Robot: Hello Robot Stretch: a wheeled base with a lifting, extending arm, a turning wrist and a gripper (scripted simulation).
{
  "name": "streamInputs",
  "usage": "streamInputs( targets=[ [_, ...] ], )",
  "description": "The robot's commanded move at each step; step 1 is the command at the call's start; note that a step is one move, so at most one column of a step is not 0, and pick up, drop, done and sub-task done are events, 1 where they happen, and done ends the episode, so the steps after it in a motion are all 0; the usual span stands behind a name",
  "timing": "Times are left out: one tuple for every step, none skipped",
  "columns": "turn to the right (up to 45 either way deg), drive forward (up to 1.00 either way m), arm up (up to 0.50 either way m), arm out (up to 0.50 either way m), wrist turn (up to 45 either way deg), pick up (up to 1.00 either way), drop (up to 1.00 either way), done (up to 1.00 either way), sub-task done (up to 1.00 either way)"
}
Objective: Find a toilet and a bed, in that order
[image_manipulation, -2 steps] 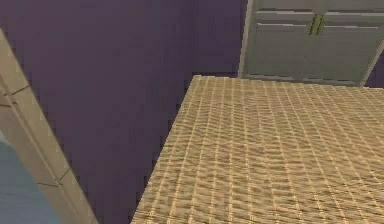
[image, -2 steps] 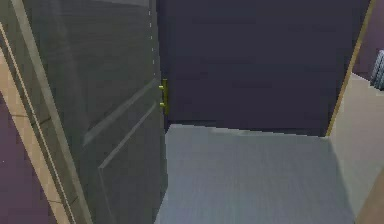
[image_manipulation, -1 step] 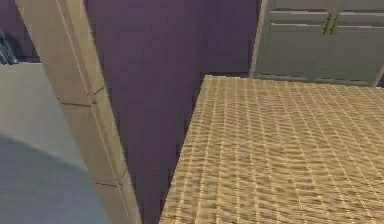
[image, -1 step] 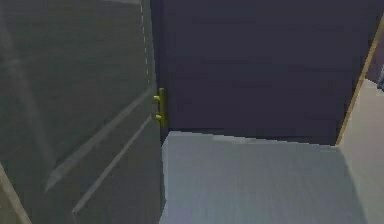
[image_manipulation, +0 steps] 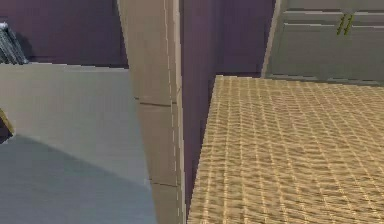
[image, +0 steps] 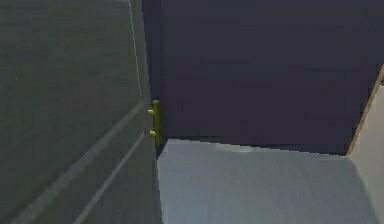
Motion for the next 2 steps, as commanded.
streamInputs(
  targets=[
    [9.0, 0.00, 0.00, 0.00, 0.0, 0.00, 0.00, 0.00, 0.00],
    [0.0, 0.30, 0.00, 0.00, 0.0, 0.00, 0.00, 0.00, 0.00]
  ],
)
